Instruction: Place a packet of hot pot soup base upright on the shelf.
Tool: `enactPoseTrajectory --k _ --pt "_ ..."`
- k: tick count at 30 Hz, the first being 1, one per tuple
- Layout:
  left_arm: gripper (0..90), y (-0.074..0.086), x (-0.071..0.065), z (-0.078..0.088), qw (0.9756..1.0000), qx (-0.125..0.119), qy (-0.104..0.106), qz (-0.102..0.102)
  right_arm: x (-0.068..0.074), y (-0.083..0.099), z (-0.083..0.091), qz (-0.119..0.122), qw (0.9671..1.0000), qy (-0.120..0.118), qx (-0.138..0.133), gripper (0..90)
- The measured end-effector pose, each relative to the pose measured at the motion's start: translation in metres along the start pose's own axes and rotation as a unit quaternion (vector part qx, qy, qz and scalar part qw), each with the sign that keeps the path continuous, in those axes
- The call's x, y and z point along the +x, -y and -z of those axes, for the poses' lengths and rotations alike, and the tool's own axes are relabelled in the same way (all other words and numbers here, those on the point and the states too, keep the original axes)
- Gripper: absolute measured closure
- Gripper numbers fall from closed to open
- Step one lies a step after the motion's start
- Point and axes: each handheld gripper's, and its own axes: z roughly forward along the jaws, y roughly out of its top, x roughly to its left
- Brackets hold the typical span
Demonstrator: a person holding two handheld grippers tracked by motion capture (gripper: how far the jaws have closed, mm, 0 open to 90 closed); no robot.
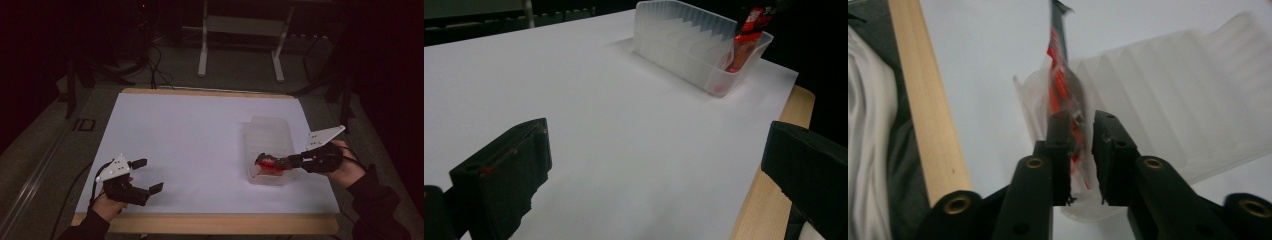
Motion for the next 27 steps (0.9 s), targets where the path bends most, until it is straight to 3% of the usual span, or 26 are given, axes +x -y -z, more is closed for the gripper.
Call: enactPoseTrajectory --k 4,6,14,18,24,25,27 --pt "0.0 0.001 0.000 0.000 1.0000 0.001 0.000 0.000 0.002 -0.008 0.008 -0.004 0.9995 0.028 -0.011 66.3" --pt "0.0 0.002 0.002 0.000 1.0000 0.000 -0.001 0.003 0.003 -0.012 0.013 -0.011 0.9988 0.041 -0.024 56.7" --pt "0.0 0.003 0.002 0.000 1.0000 -0.003 -0.002 0.004 0.014 -0.029 0.018 -0.018 0.9949 0.067 -0.074 44.1" --pt "0.0 0.003 0.001 -0.001 1.0000 -0.001 0.001 0.003 0.021 -0.037 0.016 -0.027 0.9919 0.065 -0.106 36.4" --pt "0.0 0.003 -0.001 0.000 1.0000 0.000 0.002 -0.001 0.027 -0.043 0.014 -0.058 0.9849 0.057 -0.153 25.1" --pt "0.0 0.004 -0.002 0.000 1.0000 0.001 0.003 0.000 0.033 -0.045 0.012 -0.055 0.9831 0.054 -0.166 16.7" --pt "0.0 0.004 -0.002 0.000 1.0000 0.001 0.003 -0.001 0.035 -0.046 0.012 -0.053 0.9830 0.054 -0.167 15.3"
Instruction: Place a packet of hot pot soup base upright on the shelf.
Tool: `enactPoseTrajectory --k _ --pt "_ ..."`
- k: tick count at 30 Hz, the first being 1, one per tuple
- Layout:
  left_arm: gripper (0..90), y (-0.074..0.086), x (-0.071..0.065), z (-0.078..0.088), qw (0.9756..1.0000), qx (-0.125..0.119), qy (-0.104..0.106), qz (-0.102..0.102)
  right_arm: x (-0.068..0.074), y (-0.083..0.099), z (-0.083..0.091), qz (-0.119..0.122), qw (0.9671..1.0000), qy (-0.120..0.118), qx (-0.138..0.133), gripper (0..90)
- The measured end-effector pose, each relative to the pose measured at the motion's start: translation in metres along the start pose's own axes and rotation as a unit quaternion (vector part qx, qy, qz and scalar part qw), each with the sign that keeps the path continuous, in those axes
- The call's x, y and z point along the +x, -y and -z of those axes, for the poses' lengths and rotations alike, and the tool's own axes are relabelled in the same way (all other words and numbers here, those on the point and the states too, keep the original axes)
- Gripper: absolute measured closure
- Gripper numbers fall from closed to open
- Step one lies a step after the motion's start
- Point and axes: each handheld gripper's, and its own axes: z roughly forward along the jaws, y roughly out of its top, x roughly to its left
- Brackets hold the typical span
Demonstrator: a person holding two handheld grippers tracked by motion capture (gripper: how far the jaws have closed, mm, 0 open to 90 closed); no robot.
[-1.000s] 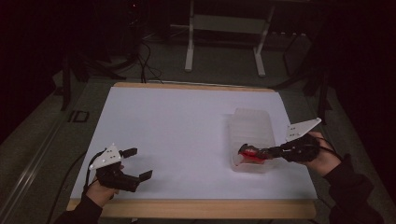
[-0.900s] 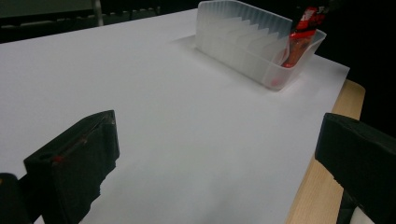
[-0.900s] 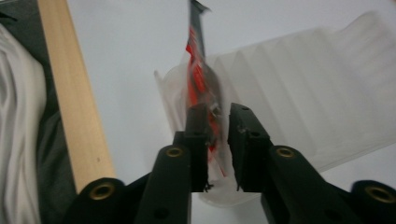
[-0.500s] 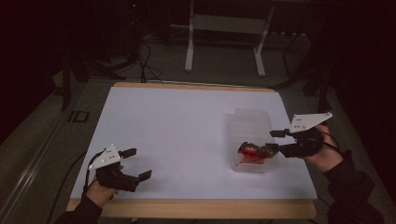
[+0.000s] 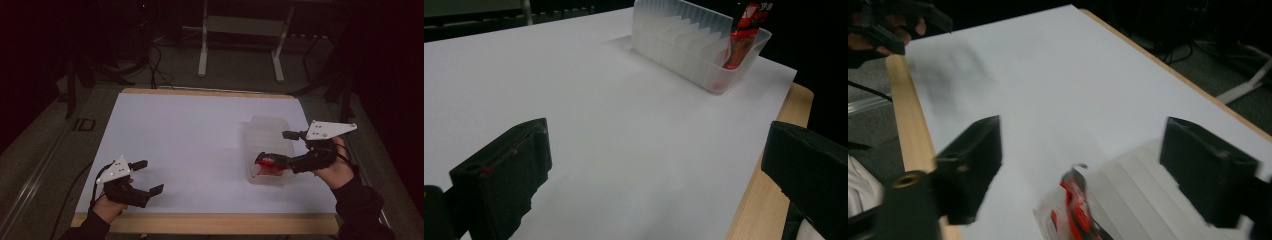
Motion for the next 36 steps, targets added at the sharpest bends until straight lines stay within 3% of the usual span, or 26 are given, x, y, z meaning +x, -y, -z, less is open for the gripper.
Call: enactPoseTrajectory --k 4,7,15,21,27,36 --pt "0.0 0.000 -0.001 0.000 1.0000 -0.001 0.001 0.000 0.015 -0.001 -0.002 0.000 0.9993 -0.021 -0.032 14.1" --pt "0.0 0.000 -0.001 0.000 1.0000 0.000 0.002 -0.002 0.025 -0.001 -0.004 0.009 0.9989 -0.022 -0.039 14.1" --pt "0.0 0.001 -0.002 -0.001 1.0000 0.001 0.004 0.001 0.051 0.009 -0.019 0.024 0.9986 -0.026 -0.039 14.1" --pt "0.0 0.001 -0.002 0.000 1.0000 0.001 0.005 0.000 0.065 0.017 -0.029 0.006 0.9986 -0.029 -0.043 14.5" --pt "0.0 0.001 -0.003 0.000 1.0000 0.000 0.005 -0.002 0.087 0.028 -0.042 0.016 0.9991 -0.022 -0.032 14.4" --pt "0.0 0.002 -0.004 0.000 1.0000 0.002 0.006 -0.002 0.092 0.047 -0.046 0.002 0.9994 -0.018 -0.028 14.5"
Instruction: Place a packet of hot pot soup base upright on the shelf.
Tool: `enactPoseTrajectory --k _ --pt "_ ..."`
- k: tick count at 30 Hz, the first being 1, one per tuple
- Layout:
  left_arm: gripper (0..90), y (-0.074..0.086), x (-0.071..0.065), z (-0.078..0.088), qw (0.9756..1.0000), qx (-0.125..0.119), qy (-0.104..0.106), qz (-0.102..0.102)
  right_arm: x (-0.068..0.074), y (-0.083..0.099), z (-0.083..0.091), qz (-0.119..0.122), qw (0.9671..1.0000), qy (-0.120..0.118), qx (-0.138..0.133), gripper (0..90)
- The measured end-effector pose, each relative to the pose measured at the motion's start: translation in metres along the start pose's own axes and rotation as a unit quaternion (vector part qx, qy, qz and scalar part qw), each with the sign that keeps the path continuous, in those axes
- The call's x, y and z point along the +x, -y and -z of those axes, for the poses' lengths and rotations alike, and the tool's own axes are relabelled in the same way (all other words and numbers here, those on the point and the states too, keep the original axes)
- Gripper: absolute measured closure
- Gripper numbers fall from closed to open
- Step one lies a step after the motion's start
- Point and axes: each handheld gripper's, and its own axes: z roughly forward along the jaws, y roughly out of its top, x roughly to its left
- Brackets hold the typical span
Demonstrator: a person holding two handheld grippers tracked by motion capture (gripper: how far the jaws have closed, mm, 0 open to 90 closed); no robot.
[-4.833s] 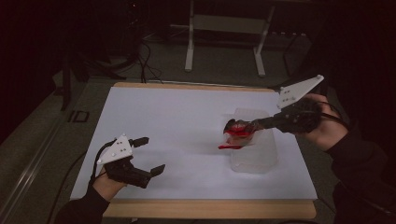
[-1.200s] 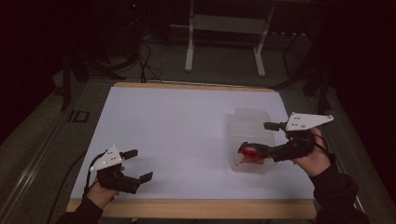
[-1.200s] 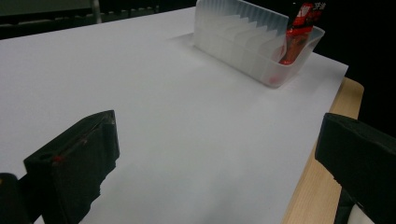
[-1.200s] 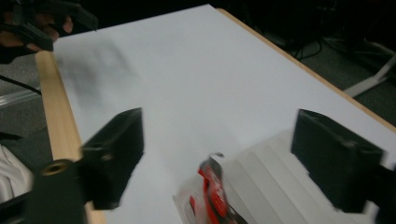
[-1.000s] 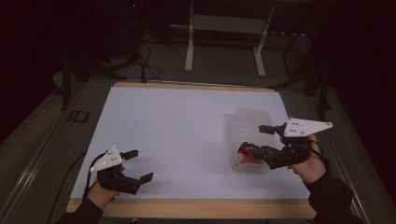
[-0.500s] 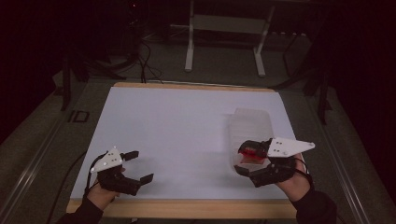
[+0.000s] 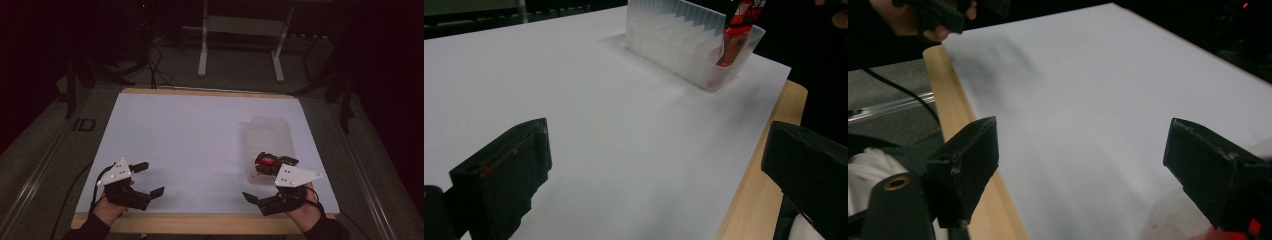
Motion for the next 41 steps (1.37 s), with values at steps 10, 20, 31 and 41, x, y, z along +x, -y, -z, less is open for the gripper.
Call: enactPoseTrajectory --k 10,20,31,41 --pt "0.0 0.003 -0.001 -0.004 1.0000 0.007 0.004 0.001 0.006 0.027 -0.012 -0.011 0.9996 -0.014 0.022 14.6" --pt "0.0 0.004 -0.003 -0.007 0.9999 0.007 0.013 -0.002 0.011 0.045 -0.020 -0.012 0.9991 -0.022 0.033 14.6" --pt "0.0 0.005 -0.004 -0.013 0.9996 0.010 0.024 -0.005 0.003 0.053 -0.022 -0.005 0.9996 -0.021 0.016 14.5" --pt "0.0 0.008 -0.003 -0.010 0.9997 0.004 0.021 0.006 0.002 0.055 -0.025 0.007 0.9992 -0.039 0.011 14.4"
